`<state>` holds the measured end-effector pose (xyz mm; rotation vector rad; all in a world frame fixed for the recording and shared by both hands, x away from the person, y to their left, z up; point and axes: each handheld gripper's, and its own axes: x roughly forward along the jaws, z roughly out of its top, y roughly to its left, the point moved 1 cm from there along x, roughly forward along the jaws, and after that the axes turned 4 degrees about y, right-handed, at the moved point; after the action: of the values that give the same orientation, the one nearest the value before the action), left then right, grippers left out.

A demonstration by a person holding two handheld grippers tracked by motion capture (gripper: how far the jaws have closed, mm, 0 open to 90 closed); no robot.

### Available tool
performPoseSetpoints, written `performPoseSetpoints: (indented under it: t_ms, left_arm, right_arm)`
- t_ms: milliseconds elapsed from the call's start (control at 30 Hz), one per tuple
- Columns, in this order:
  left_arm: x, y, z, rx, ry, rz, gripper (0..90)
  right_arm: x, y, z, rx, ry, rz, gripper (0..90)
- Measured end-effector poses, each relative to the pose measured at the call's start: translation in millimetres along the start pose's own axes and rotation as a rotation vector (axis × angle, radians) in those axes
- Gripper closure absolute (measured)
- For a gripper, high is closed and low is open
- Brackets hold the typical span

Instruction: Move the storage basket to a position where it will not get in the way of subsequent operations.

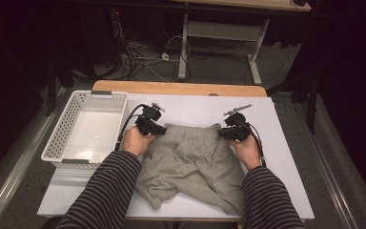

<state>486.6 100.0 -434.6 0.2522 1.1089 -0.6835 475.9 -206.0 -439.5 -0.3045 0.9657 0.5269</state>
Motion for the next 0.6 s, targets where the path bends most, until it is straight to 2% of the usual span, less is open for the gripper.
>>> performPoseSetpoints:
  t_ms: [233, 467, 600]
  left_arm:
    - [-2.6, 12.9, 23.6, -0.009, -0.042, 0.056, 79.7]
    - [1.2, 29.7, 43.2, -0.041, -0.058, 0.095, 79.8]
    - [5.5, 37.9, 47.9, -0.058, -0.060, 0.093, 79.1]
  right_arm:
    - [-4.0, -12.0, 16.4, 0.027, -0.058, -0.001, 79.1]
    - [11.7, -22.0, 35.9, 0.057, -0.059, -0.005, 79.2]
    - [17.4, -22.9, 42.5, 0.057, -0.058, -0.005, 79.0]
